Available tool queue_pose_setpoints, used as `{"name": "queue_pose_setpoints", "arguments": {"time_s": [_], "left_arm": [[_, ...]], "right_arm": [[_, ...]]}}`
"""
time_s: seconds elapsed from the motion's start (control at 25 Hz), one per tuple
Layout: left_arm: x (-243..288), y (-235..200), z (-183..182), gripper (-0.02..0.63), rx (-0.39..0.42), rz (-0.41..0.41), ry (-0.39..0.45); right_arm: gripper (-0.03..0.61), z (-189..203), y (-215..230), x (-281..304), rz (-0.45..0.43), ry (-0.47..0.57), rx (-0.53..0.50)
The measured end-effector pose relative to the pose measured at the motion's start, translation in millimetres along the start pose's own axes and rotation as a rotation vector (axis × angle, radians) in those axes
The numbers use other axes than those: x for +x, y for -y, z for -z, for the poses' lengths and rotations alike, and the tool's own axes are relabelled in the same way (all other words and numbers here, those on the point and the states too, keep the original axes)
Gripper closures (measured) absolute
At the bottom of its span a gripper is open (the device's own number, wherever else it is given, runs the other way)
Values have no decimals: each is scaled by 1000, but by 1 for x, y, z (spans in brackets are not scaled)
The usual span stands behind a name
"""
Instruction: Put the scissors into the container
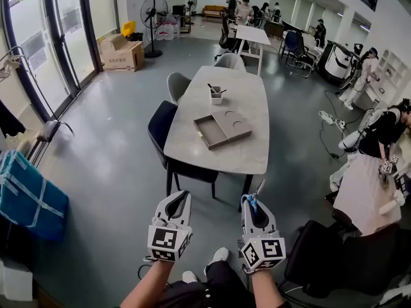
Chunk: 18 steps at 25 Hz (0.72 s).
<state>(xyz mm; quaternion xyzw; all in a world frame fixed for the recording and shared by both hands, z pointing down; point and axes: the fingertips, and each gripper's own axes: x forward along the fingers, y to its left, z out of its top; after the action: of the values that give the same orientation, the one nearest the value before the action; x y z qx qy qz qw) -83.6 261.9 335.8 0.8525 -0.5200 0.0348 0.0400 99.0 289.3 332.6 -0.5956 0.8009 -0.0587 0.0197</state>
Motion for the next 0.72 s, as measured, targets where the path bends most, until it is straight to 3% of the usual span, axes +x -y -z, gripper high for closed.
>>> {"name": "queue_pose_setpoints", "arguments": {"time_s": [0.36,0.72], "left_arm": [[49,-15,7,592,-4,23,3],[131,-41,5,592,6,10,-4]], "right_arm": [[532,12,14,52,1,-17,4],[532,11,53,131,-14,-20,9]]}}
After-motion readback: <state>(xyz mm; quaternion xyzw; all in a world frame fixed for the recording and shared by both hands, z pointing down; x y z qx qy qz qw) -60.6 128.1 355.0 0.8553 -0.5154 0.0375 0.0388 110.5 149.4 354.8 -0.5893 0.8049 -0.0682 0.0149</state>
